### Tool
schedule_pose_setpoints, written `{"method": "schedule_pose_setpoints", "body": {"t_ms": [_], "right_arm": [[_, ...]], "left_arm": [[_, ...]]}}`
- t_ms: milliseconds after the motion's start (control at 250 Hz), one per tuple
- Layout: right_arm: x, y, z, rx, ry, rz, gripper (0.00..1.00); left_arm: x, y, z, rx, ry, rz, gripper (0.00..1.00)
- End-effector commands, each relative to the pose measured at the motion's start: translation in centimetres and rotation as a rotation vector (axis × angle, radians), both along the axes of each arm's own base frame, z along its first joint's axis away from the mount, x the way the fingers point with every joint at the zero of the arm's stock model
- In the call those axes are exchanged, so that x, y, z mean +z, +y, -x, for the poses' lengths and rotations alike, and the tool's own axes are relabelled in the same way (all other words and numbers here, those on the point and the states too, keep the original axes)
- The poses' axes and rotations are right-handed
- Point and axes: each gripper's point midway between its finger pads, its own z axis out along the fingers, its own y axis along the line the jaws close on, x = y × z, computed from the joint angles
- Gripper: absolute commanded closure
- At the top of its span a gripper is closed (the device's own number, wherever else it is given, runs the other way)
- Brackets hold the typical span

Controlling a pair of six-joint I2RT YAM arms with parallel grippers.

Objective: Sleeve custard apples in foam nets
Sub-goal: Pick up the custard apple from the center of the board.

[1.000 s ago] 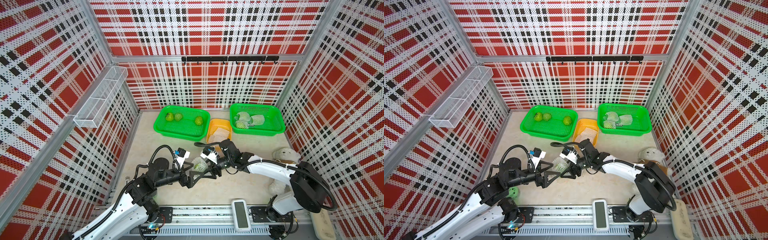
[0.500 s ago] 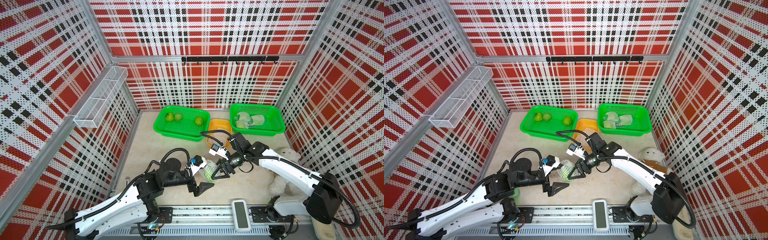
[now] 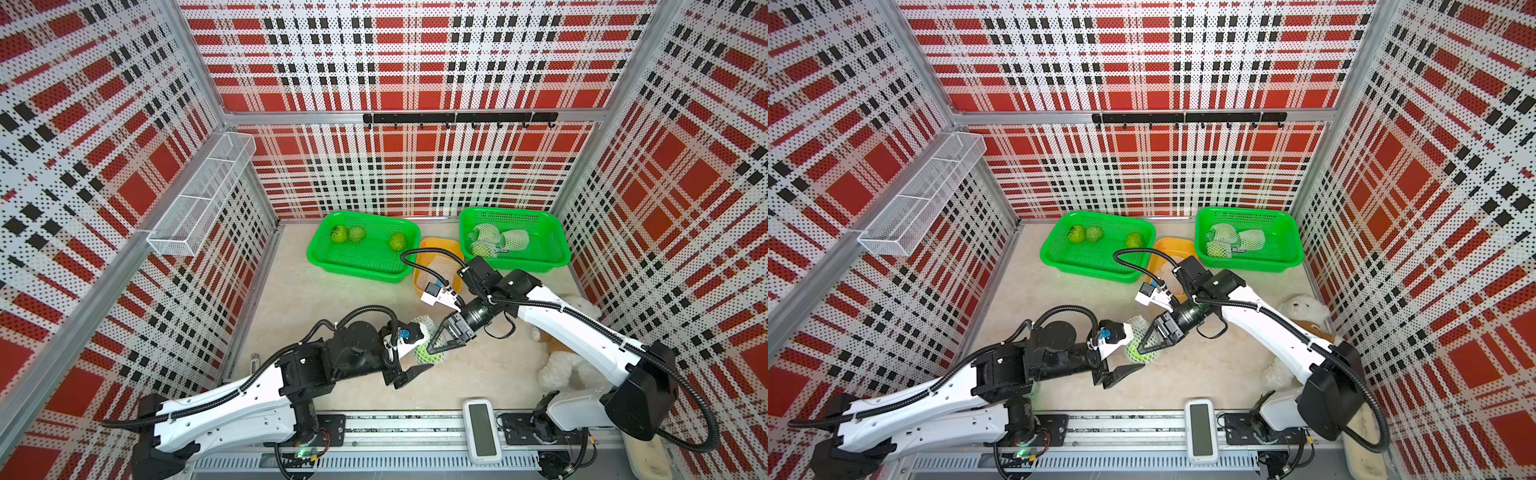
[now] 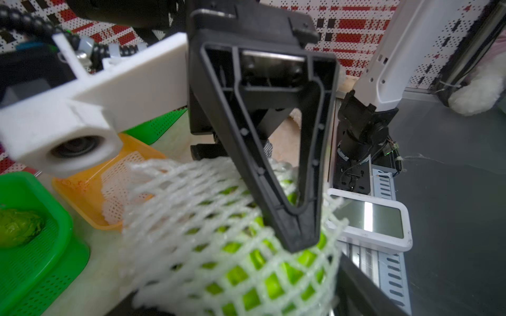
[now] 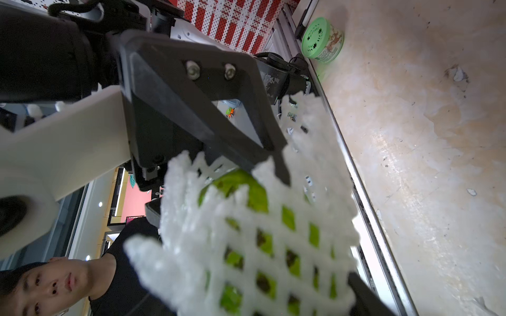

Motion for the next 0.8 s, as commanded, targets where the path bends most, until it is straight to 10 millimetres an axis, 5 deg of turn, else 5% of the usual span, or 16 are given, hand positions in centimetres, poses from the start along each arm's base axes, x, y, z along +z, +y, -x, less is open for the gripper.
{"method": "schedule_pose_setpoints", "body": {"t_ms": [0, 184, 476, 540, 796], "right_arm": [[1.4, 0.8, -1.5, 0.003, -0.08, -0.067, 0.45], [1.5, 1.1, -1.8, -0.017, -0.087, -0.09, 0.31], [0.8, 1.2, -2.1, -0.097, -0.118, -0.144, 0.17], [0.7, 1.2, -2.2, -0.109, -0.128, -0.156, 0.0], [0.9, -0.1, -1.9, -0.111, -0.278, -0.157, 0.0]], "left_arm": [[0.5, -0.6, 1.3, -0.066, -0.055, -0.013, 0.34], [1.6, 0.4, -0.3, 0.04, -0.118, 0.05, 0.57], [3.4, 2.0, -1.7, 0.148, -0.182, 0.136, 0.59], [3.6, 2.0, -1.6, 0.141, -0.182, 0.151, 0.59], [4.2, 2.5, -1.7, 0.151, -0.153, 0.192, 0.59]]}}
